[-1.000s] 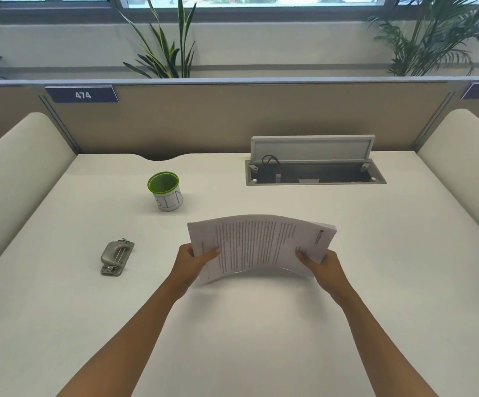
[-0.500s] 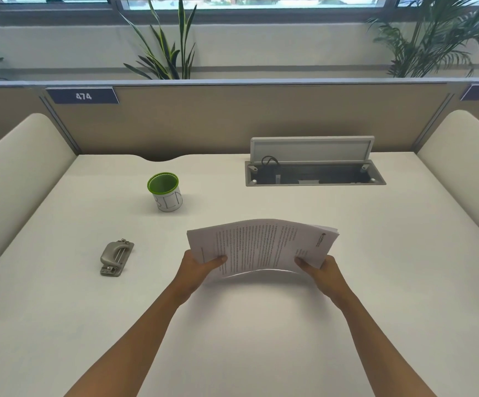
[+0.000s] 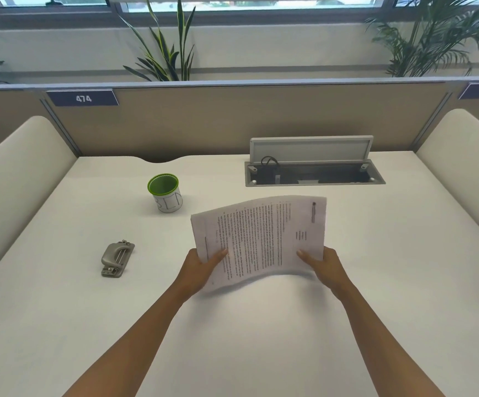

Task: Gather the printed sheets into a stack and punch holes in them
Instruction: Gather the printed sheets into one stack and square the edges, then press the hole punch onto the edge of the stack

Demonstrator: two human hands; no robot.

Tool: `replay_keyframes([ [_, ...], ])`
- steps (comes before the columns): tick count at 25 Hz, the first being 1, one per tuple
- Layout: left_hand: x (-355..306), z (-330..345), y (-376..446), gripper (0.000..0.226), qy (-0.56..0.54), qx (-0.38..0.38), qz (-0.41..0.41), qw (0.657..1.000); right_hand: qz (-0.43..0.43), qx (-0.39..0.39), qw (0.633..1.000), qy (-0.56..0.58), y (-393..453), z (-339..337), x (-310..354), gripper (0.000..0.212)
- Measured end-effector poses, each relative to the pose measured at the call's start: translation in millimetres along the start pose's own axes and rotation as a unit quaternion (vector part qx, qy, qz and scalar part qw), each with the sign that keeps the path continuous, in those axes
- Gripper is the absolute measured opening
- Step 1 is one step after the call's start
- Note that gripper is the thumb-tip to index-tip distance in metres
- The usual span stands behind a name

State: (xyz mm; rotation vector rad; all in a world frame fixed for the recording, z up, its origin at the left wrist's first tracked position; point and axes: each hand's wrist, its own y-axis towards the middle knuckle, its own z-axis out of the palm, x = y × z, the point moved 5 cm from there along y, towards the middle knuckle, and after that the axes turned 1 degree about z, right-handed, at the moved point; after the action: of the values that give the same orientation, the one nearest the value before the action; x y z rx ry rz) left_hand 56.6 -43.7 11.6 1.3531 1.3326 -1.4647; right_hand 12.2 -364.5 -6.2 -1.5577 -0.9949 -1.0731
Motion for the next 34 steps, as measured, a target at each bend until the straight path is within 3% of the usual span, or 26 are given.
replay_keyframes([
  [3, -5.2, -5.1, 3.3, 0.017, -0.035, -0.029, -0.013, 0.999, 0.008, -0.019, 0.999, 0.030, 0.8, -5.4, 8.9, 0.028],
  [9, 4.3, 12.7, -5.7, 0.025, -0.241, -0.126, -0.062, 0.960, 0.040, -0.032, 0.961, 0.272, -3.4, 2.4, 18.1, 0.030],
  [14, 19.0, 57.6, -24.4, 0.042, -0.335, -0.171, -0.117, 0.919, 0.058, 0.020, 0.961, 0.269, -8.8, 56.2, 35.6, 0.031],
  [25, 38.2, 77.6, -40.6, 0.022, -0.264, -0.207, -0.176, 0.925, 0.094, -0.135, 0.965, 0.203, -6.7, 80.6, 25.4, 0.023],
  [30, 41.7, 65.2, -43.6, 0.036, -0.225, -0.142, -0.138, 0.954, 0.086, -0.163, 0.971, 0.150, -2.6, 81.6, 11.7, 0.025],
  [34, 40.6, 21.7, -29.9, 0.025, -0.190, -0.144, -0.118, 0.964, 0.095, -0.163, 0.973, 0.136, 2.3, 80.6, 0.5, 0.029],
])
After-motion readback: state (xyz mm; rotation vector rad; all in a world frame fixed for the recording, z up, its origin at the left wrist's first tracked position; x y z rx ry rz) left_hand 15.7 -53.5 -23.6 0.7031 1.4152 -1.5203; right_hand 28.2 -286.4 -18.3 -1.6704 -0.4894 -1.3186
